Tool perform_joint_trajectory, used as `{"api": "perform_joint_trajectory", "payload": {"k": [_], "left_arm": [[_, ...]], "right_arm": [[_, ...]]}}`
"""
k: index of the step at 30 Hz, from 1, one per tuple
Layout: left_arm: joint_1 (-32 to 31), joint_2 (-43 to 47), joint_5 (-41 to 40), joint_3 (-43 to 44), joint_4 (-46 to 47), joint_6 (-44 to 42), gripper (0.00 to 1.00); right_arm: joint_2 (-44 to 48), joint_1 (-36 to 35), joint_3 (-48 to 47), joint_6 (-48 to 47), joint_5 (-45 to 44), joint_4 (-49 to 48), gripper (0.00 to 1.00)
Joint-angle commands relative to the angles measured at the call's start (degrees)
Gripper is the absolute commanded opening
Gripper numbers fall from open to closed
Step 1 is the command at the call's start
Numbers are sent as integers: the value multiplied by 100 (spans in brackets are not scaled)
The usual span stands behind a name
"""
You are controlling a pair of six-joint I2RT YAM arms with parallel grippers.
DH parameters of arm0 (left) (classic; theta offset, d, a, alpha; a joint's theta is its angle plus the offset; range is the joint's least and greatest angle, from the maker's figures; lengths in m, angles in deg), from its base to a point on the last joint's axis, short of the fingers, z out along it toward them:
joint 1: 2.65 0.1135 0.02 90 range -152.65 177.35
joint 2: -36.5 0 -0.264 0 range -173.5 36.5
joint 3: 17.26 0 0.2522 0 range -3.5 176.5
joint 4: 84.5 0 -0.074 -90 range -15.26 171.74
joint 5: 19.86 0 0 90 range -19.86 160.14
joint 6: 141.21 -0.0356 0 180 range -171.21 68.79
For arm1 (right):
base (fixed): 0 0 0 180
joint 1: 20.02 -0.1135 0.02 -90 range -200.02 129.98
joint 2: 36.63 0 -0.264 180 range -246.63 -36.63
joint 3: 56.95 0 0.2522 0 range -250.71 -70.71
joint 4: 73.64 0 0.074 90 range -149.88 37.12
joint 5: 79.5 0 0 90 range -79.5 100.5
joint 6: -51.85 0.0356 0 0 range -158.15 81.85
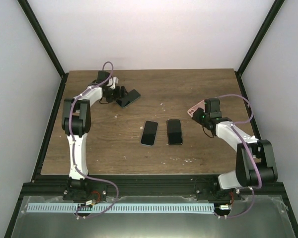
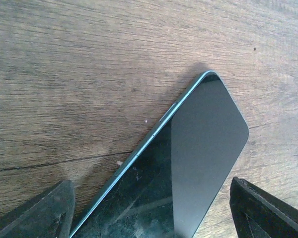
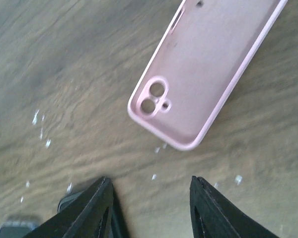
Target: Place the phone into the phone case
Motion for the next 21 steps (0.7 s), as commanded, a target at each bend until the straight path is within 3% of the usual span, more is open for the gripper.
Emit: {"api": "perform_joint_trajectory", "payload": {"k": [1, 7, 12, 16, 21], "left_arm": [[-156, 78, -121, -401, -114, 80, 85], [-396, 781, -358, -1323, 328, 279, 80], [-787, 1060, -1508, -1300, 60, -21, 78], [-959, 929, -2281, -851, -260, -244, 87], [-1028, 648, -2484, -427, -506, -469, 94]], "right_arm": [[-522, 514, -468, -80, 175, -482, 43], [-1242, 899, -865, -133, 240, -381, 43], [-1642, 947, -1027, -280, 170, -315, 42], [-1843, 947, -1230, -317, 93, -106, 40], [-1974, 947, -1261, -187, -73, -23, 35]]}}
